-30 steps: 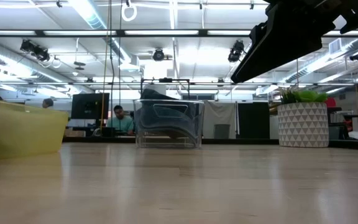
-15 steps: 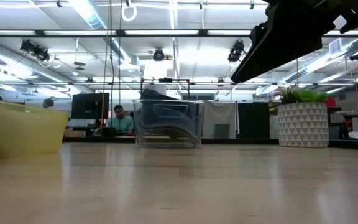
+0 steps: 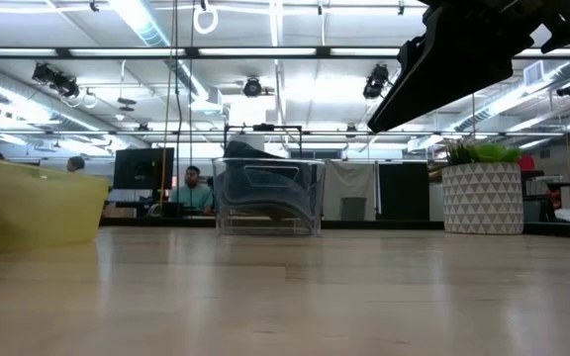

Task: Pick & Place hat
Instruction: Put the brown cap into the yellow bin

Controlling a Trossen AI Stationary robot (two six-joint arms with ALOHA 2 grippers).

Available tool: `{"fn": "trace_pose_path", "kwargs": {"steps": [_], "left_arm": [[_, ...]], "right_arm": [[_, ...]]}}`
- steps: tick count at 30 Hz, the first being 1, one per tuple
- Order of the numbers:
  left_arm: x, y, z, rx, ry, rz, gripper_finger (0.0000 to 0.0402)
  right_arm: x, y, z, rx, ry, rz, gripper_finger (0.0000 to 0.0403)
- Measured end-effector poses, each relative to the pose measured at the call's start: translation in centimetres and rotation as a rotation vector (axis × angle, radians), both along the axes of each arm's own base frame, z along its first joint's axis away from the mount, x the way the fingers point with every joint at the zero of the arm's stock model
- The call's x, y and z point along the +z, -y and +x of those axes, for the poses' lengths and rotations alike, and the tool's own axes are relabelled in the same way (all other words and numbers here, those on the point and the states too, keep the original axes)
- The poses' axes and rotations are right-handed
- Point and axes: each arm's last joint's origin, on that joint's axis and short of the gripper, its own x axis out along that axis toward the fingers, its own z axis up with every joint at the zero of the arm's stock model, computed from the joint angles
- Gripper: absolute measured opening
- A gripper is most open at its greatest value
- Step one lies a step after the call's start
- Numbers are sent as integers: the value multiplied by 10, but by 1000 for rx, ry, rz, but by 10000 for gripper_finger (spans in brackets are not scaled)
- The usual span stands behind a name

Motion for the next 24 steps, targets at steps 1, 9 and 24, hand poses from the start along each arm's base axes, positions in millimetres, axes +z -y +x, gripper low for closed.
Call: {"fn": "trace_pose_path", "kwargs": {"steps": [1, 9, 24], "left_arm": [[-4, 3, 2, -18, 8, -10, 3], [-47, 8, 7, -50, -42, 3, 3], [-55, -11, 20, 40, -98, 22, 3]], "right_arm": [[0, 0, 0, 0, 0, 0, 151], [0, 0, 0, 0, 0, 0, 151], [1, 0, 0, 0, 6, 3, 151]]}}
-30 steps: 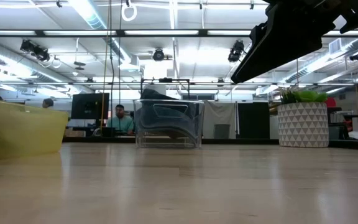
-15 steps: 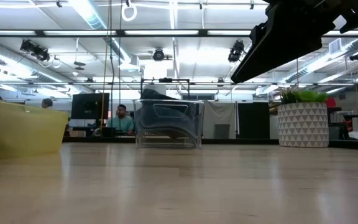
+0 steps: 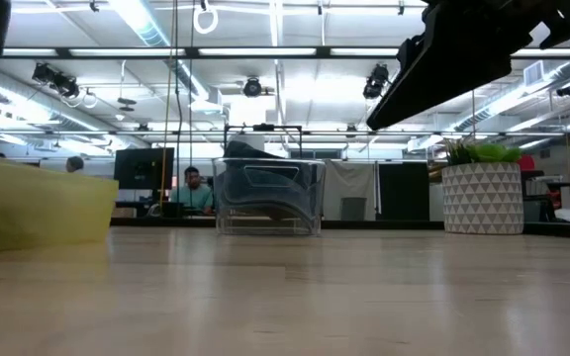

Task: Pick & Place hat
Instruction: Put the brown cap into the yellow bin, then return to Home Position

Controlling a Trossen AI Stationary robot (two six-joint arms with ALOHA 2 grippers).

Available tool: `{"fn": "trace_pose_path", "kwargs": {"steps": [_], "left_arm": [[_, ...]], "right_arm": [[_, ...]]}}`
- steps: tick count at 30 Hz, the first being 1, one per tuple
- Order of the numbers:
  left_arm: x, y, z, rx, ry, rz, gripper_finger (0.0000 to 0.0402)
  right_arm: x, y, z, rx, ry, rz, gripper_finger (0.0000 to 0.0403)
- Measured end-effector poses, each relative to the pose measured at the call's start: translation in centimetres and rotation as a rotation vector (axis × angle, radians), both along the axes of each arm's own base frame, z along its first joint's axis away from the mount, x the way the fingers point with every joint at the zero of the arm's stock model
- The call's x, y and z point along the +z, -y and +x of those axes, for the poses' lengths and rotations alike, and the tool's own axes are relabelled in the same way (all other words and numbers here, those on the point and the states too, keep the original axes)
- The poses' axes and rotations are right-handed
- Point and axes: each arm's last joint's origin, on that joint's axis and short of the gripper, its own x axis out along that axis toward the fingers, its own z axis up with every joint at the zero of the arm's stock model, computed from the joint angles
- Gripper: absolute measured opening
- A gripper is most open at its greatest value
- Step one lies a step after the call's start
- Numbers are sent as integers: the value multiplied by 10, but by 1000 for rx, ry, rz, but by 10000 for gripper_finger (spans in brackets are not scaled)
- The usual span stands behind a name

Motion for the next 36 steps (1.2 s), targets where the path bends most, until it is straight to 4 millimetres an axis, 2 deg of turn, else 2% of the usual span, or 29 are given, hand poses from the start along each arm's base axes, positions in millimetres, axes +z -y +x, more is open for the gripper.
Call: {"fn": "trace_pose_path", "kwargs": {"steps": [5, 12, 16, 20, 24, 27, 32, 36], "left_arm": [[33, 8, 6, -50, 14, -13, 9], [67, 5, 8, -140, -20, 81, 73], [95, 1, 19, -284, 36, 194, 101], [134, -1, 29, -394, 211, 398, 107], [171, -9, 25, -447, 318, 632, 102], [192, -26, 14, -417, 341, 667, 96], [198, -58, 0, -352, 357, 647, 90], [181, -80, -13, -326, 344, 658, 89]], "right_arm": [[3, -1, 2, 9, 32, 9, 151], [12, -5, 2, 75, 63, -31, 151], [37, -5, 1, 94, 120, -7, 151], [67, -1, -5, 140, 189, -12, 151], [97, 7, -18, 157, 269, 6, 151], [115, 14, -31, 151, 306, 32, 151], [137, 25, -50, 168, 353, 30, 151], [145, 30, -58, 174, 370, 27, 151]]}}
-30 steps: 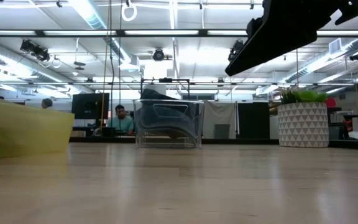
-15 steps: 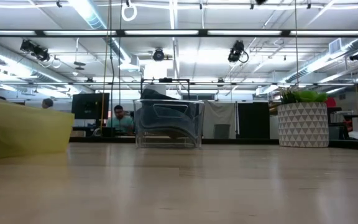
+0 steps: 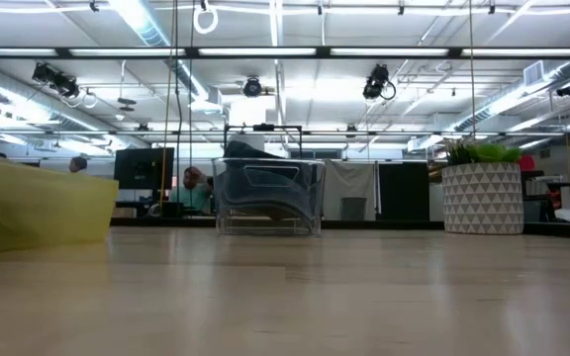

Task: Pick & Place hat
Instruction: Return to Home Position

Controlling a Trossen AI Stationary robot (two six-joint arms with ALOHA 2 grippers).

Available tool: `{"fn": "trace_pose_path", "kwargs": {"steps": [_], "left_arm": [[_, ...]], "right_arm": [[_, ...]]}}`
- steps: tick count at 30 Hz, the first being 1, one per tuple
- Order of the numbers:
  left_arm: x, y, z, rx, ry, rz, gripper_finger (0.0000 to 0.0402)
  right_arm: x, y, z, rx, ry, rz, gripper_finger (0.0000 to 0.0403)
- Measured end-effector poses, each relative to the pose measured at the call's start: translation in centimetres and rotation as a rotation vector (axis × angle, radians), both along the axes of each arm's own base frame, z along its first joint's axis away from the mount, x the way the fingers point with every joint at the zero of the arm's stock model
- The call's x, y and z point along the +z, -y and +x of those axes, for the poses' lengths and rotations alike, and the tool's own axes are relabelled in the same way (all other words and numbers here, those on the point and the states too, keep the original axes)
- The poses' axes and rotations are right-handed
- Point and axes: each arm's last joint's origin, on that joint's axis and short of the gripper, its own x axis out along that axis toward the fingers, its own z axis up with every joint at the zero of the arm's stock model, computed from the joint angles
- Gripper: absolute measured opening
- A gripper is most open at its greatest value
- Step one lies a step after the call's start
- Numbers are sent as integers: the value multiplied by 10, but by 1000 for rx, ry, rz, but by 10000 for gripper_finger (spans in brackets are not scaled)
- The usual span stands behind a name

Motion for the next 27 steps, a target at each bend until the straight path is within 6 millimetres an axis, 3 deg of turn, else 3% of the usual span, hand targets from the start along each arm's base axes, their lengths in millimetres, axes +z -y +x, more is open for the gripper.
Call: {"fn": "trace_pose_path", "kwargs": {"steps": [7, 12, 22, 27], "left_arm": [[-62, -21, -21, -6, 149, -48, 89], [-91, -42, -28, 9, 269, -105, 89], [-115, -82, -5, -231, 393, -203, 89], [-118, -112, 5, -359, 410, -163, 89]], "right_arm": [[-7, 2, -4, 2, -76, -49, 151], [1, 7, -10, 22, -52, -85, 151], [47, 48, -53, -24, 141, -55, 151], [40, 60, -65, -20, 134, -5, 151]]}}
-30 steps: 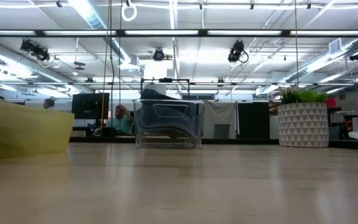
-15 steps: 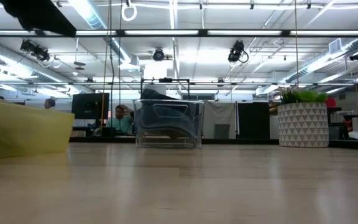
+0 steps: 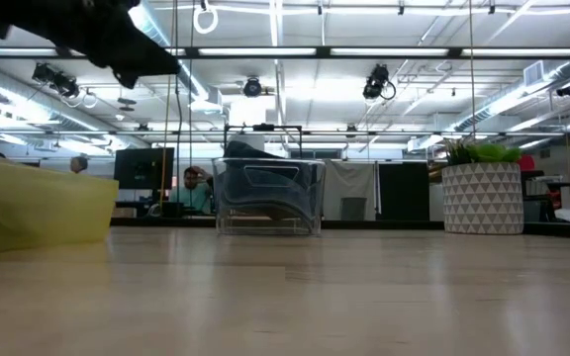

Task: Pick & Place hat
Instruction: Return to Home Position

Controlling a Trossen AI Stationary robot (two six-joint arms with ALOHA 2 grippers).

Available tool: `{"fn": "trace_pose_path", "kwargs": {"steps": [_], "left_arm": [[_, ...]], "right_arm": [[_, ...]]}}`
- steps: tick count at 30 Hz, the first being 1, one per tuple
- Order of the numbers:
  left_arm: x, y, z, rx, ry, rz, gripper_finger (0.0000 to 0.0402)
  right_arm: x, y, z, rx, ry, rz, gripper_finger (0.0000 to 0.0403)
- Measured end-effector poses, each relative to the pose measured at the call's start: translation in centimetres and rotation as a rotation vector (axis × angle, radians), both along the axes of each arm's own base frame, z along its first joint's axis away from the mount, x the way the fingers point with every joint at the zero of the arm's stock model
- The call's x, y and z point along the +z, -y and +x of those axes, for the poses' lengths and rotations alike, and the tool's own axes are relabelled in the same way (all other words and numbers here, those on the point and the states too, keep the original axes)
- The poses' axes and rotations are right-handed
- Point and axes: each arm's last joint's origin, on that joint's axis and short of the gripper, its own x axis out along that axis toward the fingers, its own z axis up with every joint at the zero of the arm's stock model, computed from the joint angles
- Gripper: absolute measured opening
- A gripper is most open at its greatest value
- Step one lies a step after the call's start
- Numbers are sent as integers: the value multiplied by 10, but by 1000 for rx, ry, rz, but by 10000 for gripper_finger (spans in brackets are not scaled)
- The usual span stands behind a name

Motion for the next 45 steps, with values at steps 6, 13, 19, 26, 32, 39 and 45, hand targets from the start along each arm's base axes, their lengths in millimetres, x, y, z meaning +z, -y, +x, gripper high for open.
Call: {"fn": "trace_pose_path", "kwargs": {"steps": [6, 13, 19, 26, 32, 39, 45], "left_arm": [[3, -30, -4, 28, 12, 3, 89], [8, -38, -20, -1, 22, 43, 89], [0, -34, -40, -2, 72, 75, 89], [-42, -32, -54, 3, 175, 50, 89], [-67, -28, -57, -91, 288, 82, 89], [-70, -27, -59, -132, 330, 156, 89], [-73, -27, -59, -133, 295, 140, 89]], "right_arm": [[-43, 7, -14, 6, 26, 65, 151], [-98, 20, -42, 2, 108, 139, 151], [-124, 31, -65, 7, 224, 193, 151], [-147, 39, -80, 14, 280, 177, 151], [-165, 42, -87, 16, 320, 177, 151], [-179, 43, -85, -34, 314, 126, 151], [-191, 42, -83, -54, 283, 137, 151]]}}
